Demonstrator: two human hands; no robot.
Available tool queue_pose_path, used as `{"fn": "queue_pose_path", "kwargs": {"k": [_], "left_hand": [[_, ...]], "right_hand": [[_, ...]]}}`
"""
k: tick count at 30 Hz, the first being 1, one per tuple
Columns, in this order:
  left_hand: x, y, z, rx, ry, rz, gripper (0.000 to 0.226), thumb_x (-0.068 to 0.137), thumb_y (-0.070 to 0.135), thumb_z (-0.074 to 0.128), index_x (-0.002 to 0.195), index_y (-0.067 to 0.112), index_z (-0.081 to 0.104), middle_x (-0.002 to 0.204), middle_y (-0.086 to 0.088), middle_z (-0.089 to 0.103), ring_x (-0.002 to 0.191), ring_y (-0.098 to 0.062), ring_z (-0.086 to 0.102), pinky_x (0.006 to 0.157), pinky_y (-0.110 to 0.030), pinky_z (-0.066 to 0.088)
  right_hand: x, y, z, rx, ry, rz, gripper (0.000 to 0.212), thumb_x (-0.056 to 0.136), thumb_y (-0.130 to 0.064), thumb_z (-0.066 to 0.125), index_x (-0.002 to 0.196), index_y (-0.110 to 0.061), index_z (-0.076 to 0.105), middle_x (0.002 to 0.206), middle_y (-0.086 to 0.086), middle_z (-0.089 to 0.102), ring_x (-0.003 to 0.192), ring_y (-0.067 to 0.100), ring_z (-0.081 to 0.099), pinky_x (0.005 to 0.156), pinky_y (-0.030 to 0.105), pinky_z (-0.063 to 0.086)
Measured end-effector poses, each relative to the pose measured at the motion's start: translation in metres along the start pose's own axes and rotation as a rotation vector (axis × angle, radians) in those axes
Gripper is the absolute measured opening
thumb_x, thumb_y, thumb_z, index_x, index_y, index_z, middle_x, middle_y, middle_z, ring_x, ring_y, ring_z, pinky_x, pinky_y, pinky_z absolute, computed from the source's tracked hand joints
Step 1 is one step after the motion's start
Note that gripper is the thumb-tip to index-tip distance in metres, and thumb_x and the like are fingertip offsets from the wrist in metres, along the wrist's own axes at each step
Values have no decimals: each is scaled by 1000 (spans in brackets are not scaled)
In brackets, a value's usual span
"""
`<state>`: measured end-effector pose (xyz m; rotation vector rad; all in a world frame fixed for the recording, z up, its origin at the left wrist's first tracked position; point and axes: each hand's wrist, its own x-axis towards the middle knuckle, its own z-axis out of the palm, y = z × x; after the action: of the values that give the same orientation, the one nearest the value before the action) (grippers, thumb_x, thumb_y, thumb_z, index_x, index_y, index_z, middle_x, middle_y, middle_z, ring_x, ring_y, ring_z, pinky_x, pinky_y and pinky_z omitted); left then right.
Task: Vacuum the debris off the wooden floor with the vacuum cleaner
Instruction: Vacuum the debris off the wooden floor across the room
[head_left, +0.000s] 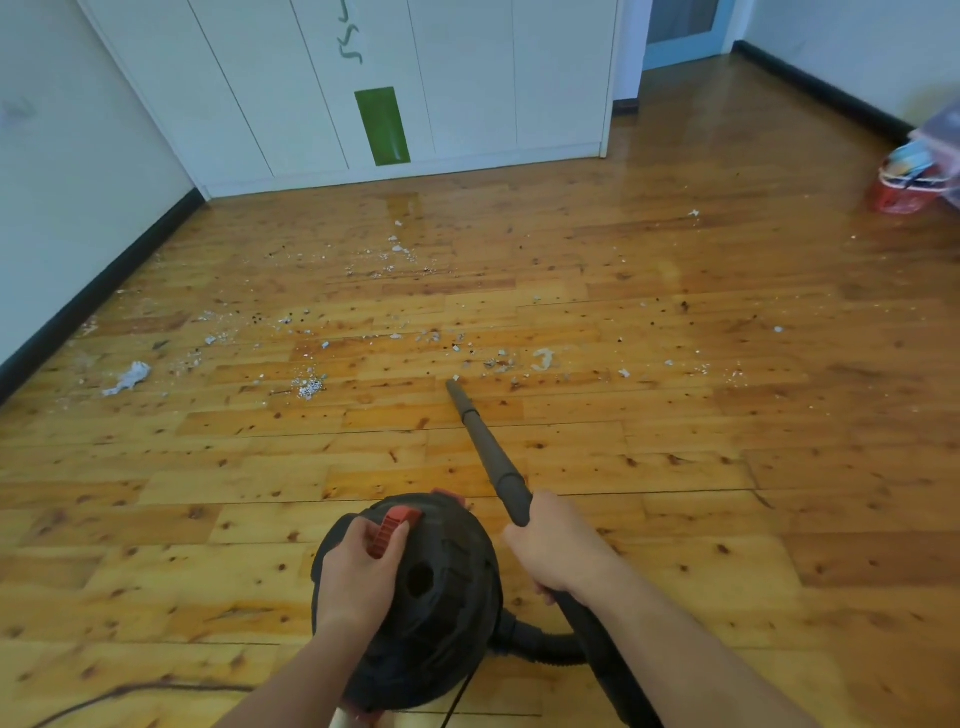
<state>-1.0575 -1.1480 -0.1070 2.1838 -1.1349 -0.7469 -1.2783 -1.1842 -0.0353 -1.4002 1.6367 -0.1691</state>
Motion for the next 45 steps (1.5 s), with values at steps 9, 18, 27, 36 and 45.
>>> {"fn": "queue_pose_path", "kwargs": {"k": [9, 18, 27, 36, 45], "left_hand": [[5, 1, 3, 22, 24, -3, 27, 93, 50, 66, 89, 24, 61, 82, 3, 68, 77, -12, 65, 70, -35, 56], [8, -1, 3, 10, 40, -11, 30, 92, 51, 67, 84, 22, 62, 79, 3, 69, 74, -13, 66, 68, -34, 56], [8, -2, 3, -14, 35, -18, 31, 91, 50, 68, 82, 22, 62, 74, 2, 69, 69, -15, 65, 62, -32, 52], [8, -1, 2, -10, 36, -5, 31, 92, 48, 68, 81, 20, 61, 70, 0, 66, 61, -16, 62, 55, -27, 46], [7, 1, 4, -15, 40, -1, 30, 93, 46, 68, 82, 19, 62, 72, 1, 67, 65, -13, 63, 57, -25, 46]], "right_hand": [[3, 3, -12, 79, 31, 28, 41, 106, -25, 52, 143, -10, 39, 95, 9, 65, 46, 9, 56, 41, 20, 46], [4, -9, 0, 61, -50, 8, 27, 107, -26, 51, 127, -10, 44, 79, 6, 64, 48, 11, 57, 50, 26, 56], [13, -22, 12, 87, -38, -1, 52, 106, -25, 52, 152, -12, 32, 94, 6, 63, 52, 11, 58, 43, 21, 46], [9, -29, 22, 21, -97, -24, 53, 107, -27, 49, 153, -12, 28, 83, 8, 65, 47, 11, 56, 44, 23, 48], [20, -23, 22, 98, -57, -17, 46, 107, -27, 51, 148, -13, 36, 88, 6, 65, 51, 11, 56, 46, 22, 47]]}}
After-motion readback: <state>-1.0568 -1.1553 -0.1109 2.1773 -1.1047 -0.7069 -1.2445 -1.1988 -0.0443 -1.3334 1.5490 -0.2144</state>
